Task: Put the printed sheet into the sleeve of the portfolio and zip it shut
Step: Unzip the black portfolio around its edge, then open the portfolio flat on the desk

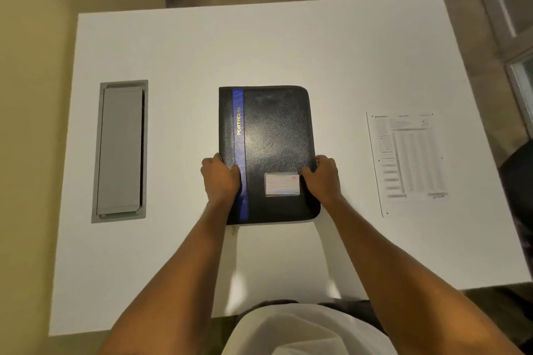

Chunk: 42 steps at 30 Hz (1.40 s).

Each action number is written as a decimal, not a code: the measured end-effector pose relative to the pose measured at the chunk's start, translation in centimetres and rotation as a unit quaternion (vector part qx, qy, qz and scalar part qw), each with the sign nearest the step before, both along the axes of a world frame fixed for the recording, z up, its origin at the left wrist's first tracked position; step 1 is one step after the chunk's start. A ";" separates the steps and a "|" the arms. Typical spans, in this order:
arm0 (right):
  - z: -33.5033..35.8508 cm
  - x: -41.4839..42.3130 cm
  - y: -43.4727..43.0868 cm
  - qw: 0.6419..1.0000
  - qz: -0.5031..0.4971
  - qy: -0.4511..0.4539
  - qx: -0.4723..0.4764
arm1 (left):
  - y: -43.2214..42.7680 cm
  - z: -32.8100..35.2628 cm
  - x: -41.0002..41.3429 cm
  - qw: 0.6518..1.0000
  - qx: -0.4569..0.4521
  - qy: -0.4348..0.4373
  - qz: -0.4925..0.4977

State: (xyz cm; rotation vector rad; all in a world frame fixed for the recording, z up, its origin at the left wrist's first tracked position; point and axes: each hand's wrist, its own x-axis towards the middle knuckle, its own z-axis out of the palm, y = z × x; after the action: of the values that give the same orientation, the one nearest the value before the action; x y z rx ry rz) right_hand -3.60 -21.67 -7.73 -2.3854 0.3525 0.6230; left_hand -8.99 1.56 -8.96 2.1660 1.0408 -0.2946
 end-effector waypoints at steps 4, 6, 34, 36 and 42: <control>0.2 0.3 -0.5 1.000 -0.003 -0.008 -0.003 | -0.8 0.3 0.0 1.000 -0.015 0.009 0.013; 0.3 0.5 -0.8 1.000 -0.001 -0.011 -0.008 | -1.0 0.4 -0.1 1.000 -0.024 0.008 0.013; 15.4 -7.2 8.6 0.931 0.121 -0.204 0.277 | -1.7 17.7 1.6 0.962 -0.186 -0.191 -0.058; 15.1 -7.4 8.4 0.921 0.162 -0.207 0.288 | -0.8 17.8 0.9 0.966 -0.152 -0.207 -0.041; 9.2 -7.2 3.9 0.966 0.218 -0.105 0.086 | 3.6 17.3 -1.6 0.963 -0.120 -0.239 -0.019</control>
State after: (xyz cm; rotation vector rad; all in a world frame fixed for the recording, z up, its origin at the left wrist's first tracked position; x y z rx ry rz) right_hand -10.76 -17.77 1.44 -2.3418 -0.3165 0.5571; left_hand -10.63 5.14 8.39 1.9036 0.6537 0.0836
